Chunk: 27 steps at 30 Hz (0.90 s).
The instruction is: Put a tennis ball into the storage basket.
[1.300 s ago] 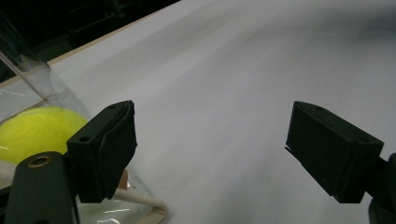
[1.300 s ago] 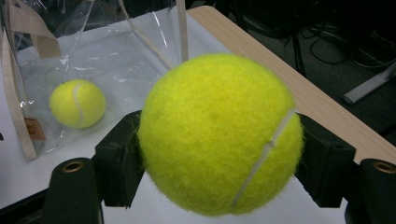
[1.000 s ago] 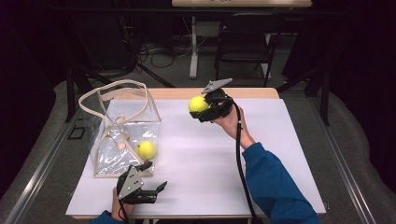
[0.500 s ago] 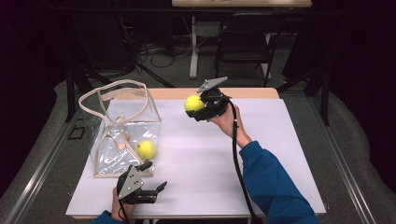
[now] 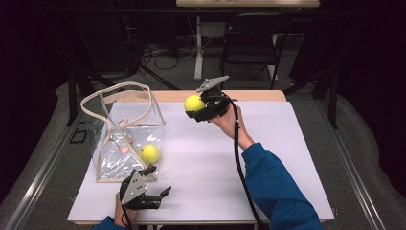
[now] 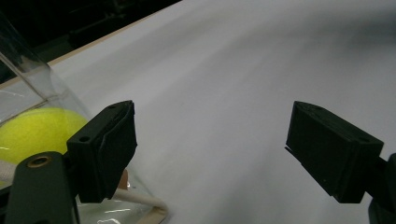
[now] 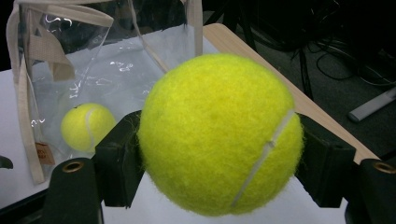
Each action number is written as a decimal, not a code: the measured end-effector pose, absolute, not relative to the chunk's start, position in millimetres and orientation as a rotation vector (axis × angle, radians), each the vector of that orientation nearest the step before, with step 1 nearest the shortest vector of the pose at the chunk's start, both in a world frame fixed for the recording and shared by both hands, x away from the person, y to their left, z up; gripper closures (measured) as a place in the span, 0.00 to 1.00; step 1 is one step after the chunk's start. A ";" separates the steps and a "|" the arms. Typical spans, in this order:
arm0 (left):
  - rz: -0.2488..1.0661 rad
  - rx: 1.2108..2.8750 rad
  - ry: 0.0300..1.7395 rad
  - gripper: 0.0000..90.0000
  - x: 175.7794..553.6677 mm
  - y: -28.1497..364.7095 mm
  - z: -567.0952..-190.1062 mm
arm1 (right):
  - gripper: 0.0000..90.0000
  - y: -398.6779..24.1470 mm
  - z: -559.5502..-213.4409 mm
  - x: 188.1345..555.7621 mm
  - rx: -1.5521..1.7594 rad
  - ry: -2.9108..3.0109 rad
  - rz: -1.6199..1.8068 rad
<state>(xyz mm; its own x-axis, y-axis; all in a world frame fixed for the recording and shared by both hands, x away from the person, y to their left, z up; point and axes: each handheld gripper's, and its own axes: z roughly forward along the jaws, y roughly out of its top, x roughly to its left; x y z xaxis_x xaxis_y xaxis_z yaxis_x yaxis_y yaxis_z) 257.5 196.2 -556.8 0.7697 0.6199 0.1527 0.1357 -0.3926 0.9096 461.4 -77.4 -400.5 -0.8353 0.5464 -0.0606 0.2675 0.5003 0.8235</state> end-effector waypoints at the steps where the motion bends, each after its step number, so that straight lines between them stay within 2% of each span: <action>1: 0.588 1.931 0.574 0.18 257.5 196.3 -556.7 | 0.29 -76.2 -399.2 461.4 0.678 2.434 1.260; 27: 0.588 1.929 0.574 0.18 257.4 196.3 -556.5 | 0.29 -59.5 -382.7 461.9 0.637 2.421 1.274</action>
